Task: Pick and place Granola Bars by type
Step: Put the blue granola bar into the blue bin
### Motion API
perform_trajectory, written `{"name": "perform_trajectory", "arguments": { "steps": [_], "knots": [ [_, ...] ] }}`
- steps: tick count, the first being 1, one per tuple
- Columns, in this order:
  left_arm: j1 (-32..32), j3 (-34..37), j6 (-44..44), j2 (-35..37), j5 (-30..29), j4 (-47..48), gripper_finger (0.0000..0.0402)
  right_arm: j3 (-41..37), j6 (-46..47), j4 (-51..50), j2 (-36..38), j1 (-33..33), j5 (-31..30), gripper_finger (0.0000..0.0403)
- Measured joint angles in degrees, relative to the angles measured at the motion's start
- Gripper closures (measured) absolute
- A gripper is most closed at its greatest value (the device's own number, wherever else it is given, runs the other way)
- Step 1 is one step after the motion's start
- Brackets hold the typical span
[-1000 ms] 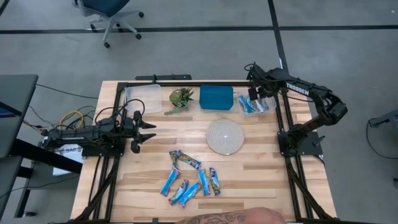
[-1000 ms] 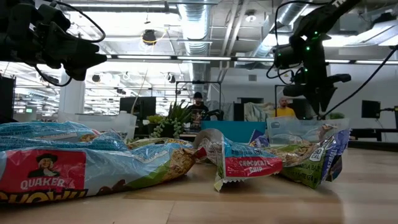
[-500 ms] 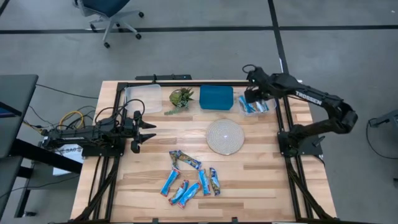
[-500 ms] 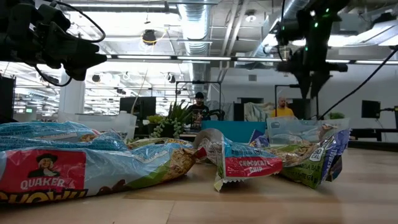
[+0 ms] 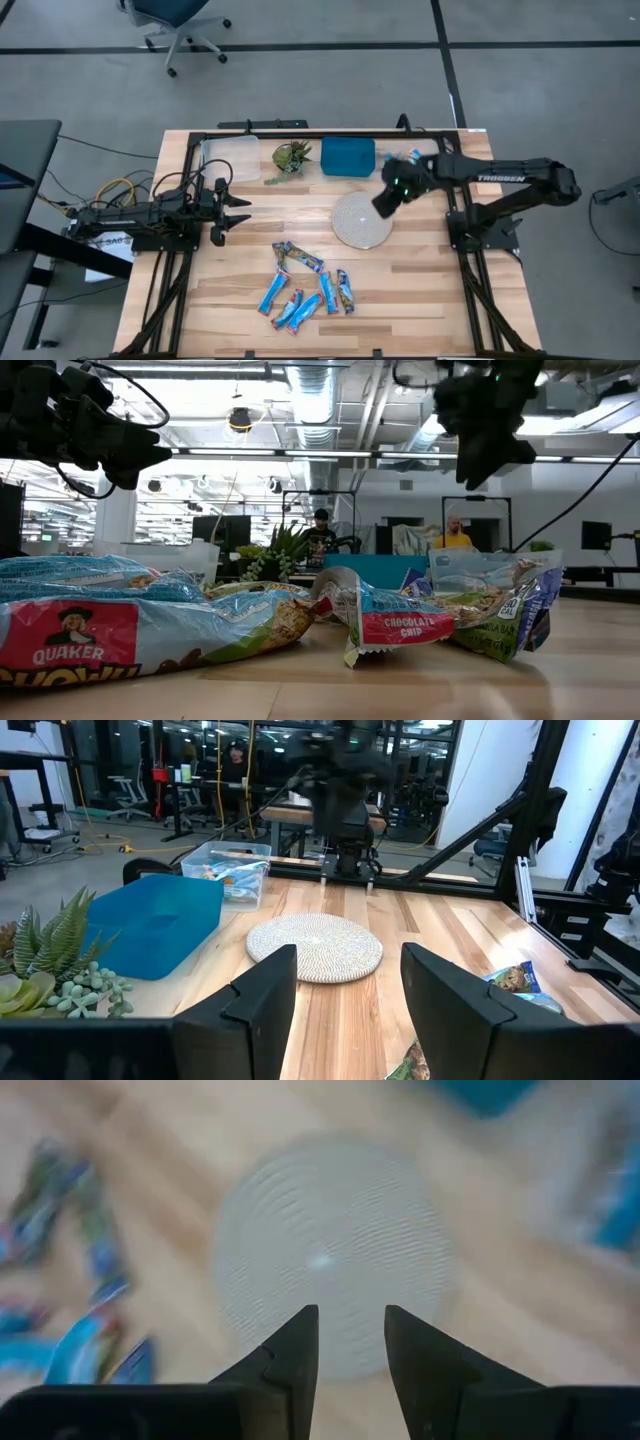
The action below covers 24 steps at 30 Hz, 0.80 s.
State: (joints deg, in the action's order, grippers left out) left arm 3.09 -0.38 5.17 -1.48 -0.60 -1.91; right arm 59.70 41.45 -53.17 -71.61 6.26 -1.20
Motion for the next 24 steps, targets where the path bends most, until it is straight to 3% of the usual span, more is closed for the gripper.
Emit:
{"name": "perform_trajectory", "arguments": {
  "steps": [12,18,24],
  "knots": [
    [0.0,0.0,0.0,0.0,0.0,0.0,0.0228,0.0,11.2,7.6,-5.3,-20.0,0.9,0.0294],
    [0.0,0.0,0.0,-0.7,0.0,-0.1,0.0228,0.0,16.5,13.2,-11.0,-25.0,1.6,0.0294],
    [0.0,0.0,0.0,-0.7,0.0,0.0,0.0228,4.1,17.3,14.9,-19.2,-25.6,1.8,0.0288]
  ]
}}
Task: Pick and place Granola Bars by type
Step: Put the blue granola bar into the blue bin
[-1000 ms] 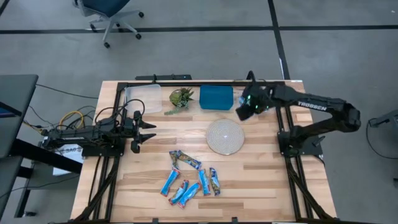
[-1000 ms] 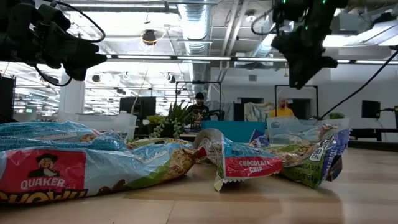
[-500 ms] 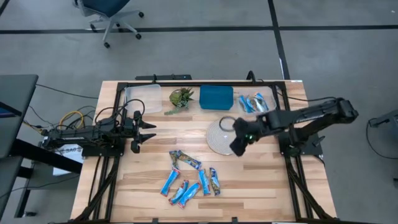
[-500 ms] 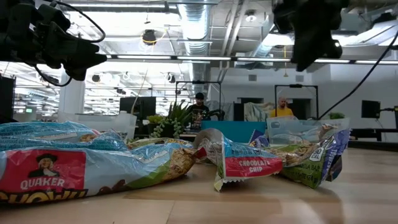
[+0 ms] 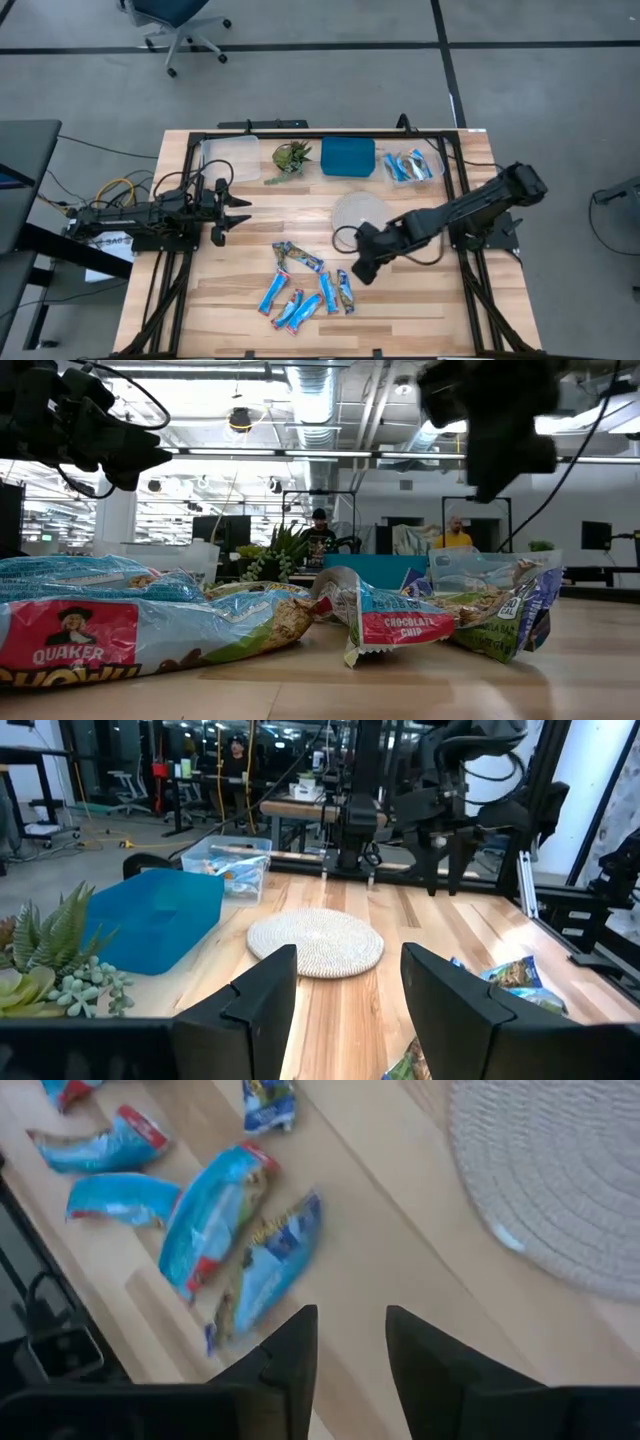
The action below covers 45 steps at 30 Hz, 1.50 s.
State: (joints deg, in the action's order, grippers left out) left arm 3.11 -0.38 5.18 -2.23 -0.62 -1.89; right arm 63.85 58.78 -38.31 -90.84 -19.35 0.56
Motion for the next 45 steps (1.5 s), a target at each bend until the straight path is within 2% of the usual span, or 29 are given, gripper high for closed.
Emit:
{"name": "perform_trajectory", "arguments": {
  "steps": [9,13,17,30,45],
  "knots": [
    [0.0,0.0,0.0,0.0,0.0,0.0,0.0228,11.1,3.0,-2.3,-10.0,2.2,-0.4,0.022],
    [0.0,0.0,0.0,-0.2,0.0,0.0,0.0228,15.3,6.7,-6.9,-13.9,0.6,-0.4,0.0187],
    [0.0,0.0,0.0,-0.4,0.0,0.0,0.0228,17.5,10.9,-9.7,-16.5,-2.2,1.0,0.017],
    [0.0,0.0,0.0,-0.5,0.0,0.0,0.0228,19.2,22.3,-5.0,-21.5,-8.4,2.8,0.0168],
    [0.0,0.0,0.0,-1.2,0.0,-0.1,0.0228,19.4,21.8,-1.1,-28.6,-6.4,5.5,0.0199]
  ]
}}
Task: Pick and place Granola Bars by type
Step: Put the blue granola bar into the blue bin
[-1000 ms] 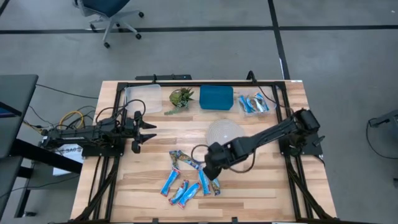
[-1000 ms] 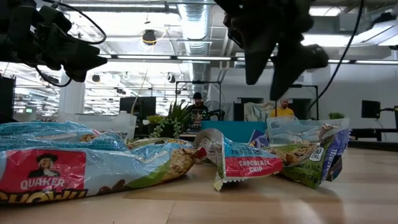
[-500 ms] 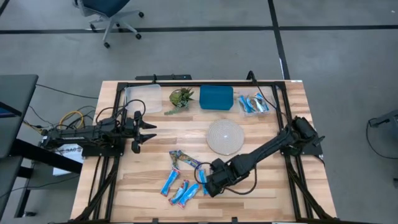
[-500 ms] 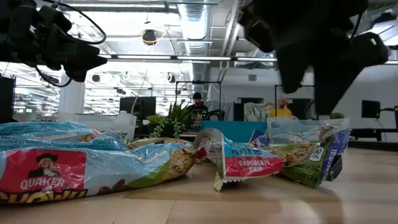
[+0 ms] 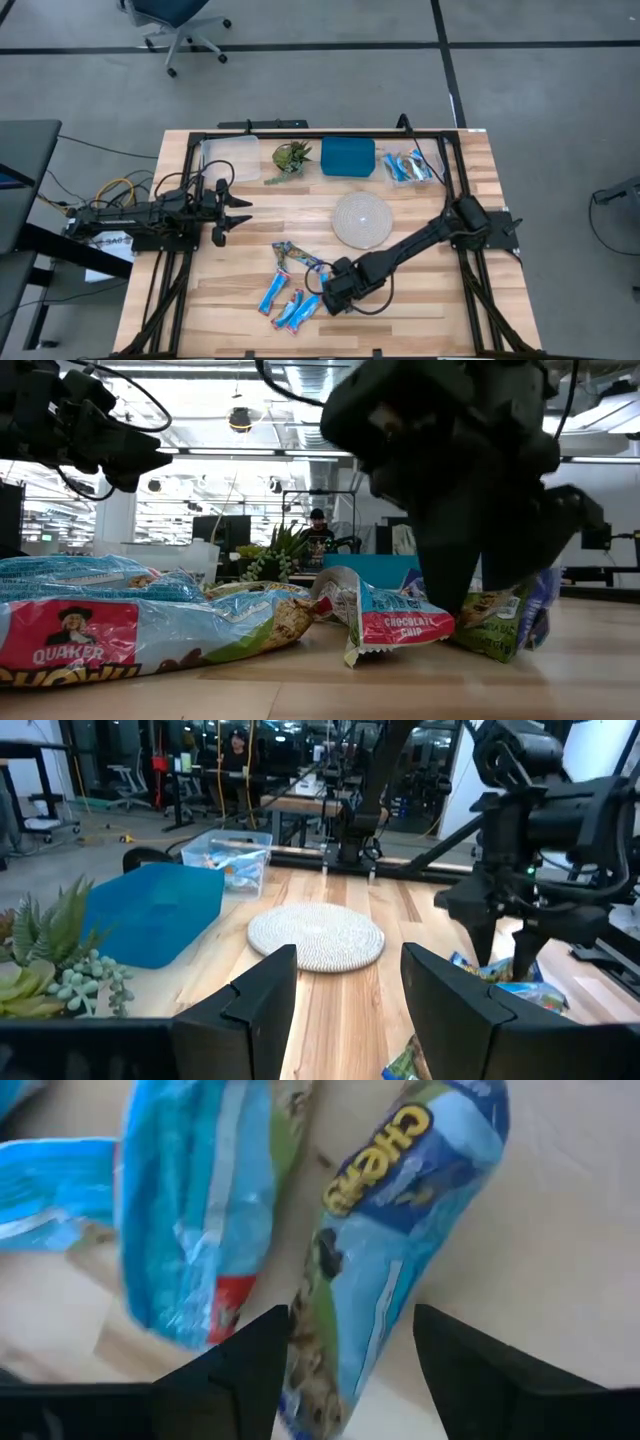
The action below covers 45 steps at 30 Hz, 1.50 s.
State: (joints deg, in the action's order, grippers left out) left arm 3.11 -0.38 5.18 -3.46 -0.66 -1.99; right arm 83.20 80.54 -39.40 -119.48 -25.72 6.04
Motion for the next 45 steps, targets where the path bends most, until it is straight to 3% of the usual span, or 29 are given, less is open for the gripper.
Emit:
{"name": "perform_trajectory", "arguments": {
  "steps": [6,19,36,45],
  "knots": [
    [0.0,0.0,0.0,-0.2,0.0,0.1,0.0228,0.1,-0.4,0.5,0.0,0.9,-0.2,0.0228],
    [0.0,0.0,0.0,-0.2,0.0,0.1,0.0228,0.1,-1.0,1.3,0.1,1.1,0.2,0.034],
    [0.0,0.0,0.0,-0.2,0.0,0.1,0.0228,2.7,-3.0,-0.4,2.1,2.2,-0.9,0.0347],
    [0.0,0.0,0.0,-0.2,0.0,0.1,0.0228,2.8,-8.8,-15.1,10.2,6.8,-8.1,0.0347]
  ]
}}
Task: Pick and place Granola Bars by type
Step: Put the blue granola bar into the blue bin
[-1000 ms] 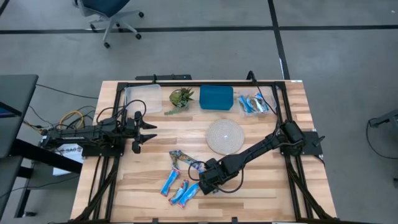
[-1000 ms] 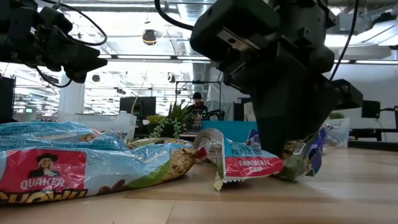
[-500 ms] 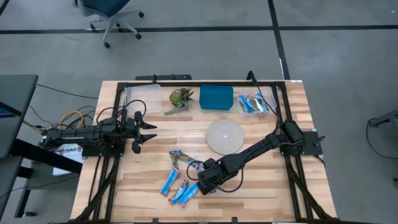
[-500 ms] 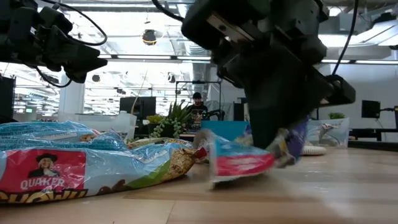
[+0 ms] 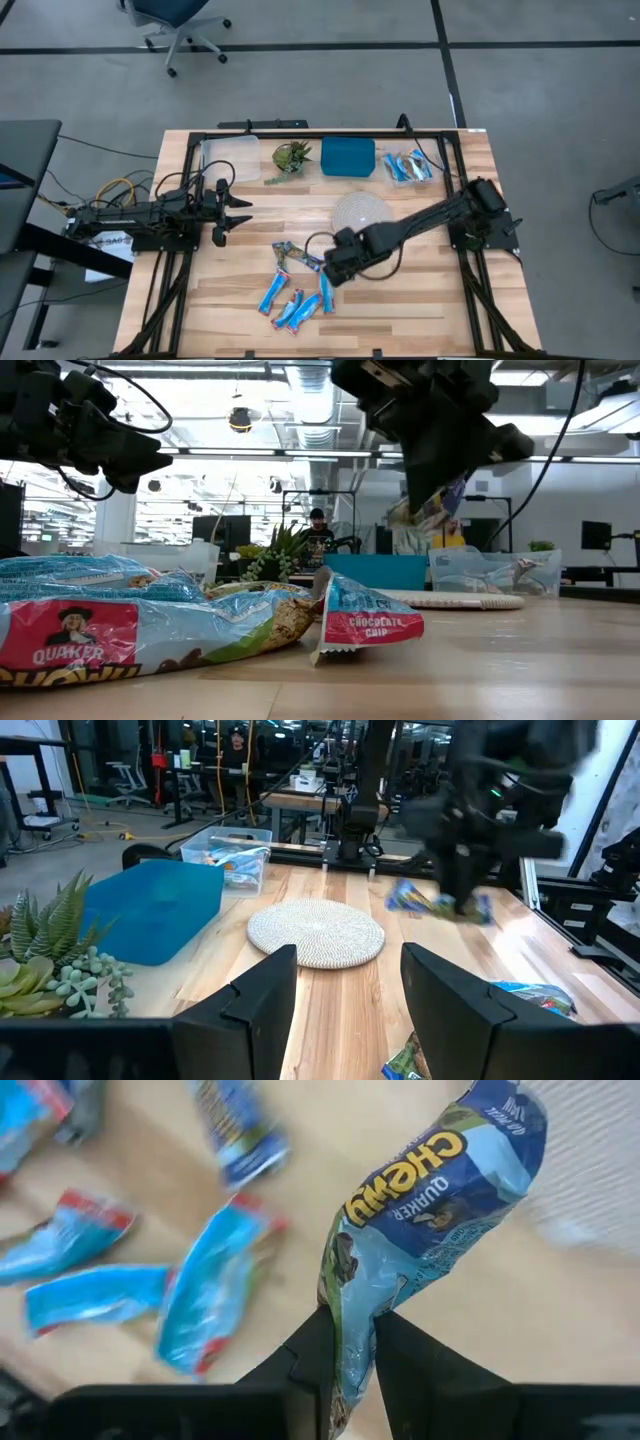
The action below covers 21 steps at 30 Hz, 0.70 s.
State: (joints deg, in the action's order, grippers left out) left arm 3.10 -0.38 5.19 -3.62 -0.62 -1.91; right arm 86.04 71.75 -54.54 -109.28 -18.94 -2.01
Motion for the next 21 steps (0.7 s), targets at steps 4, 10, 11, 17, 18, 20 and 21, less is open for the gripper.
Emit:
{"name": "perform_trajectory", "arguments": {
  "steps": [4,10,11,17,18,20,21],
  "knots": [
    [0.0,0.0,0.0,0.0,0.0,0.0,0.0228,0.0,-4.9,-6.3,3.3,3.6,-3.3,0.0347],
    [0.0,0.0,0.0,0.0,0.0,0.0,0.0228,0.0,-15.7,-13.1,7.8,11.0,-9.8,0.0347],
    [0.0,0.0,0.0,0.0,0.0,0.0,0.0228,0.0,-17.9,-13.4,8.4,12.4,-11.0,0.0347],
    [0.0,0.0,0.0,0.0,0.0,0.0,0.0228,-0.8,-31.1,-13.8,12.3,20.8,-15.9,0.0347],
    [0.0,0.0,0.0,0.0,0.0,0.0,0.0228,-1.7,-32.9,-13.2,13.1,22.1,-16.2,0.0347],
    [0.0,0.0,0.0,0.0,0.0,0.0,0.0228,-4.2,-35.9,-10.9,15.1,24.5,-16.2,0.0347],
    [0.0,0.0,0.0,0.0,0.0,0.0,0.0228,-5.6,-37.1,-9.4,16.0,25.5,-16.1,0.0347]
  ]
}}
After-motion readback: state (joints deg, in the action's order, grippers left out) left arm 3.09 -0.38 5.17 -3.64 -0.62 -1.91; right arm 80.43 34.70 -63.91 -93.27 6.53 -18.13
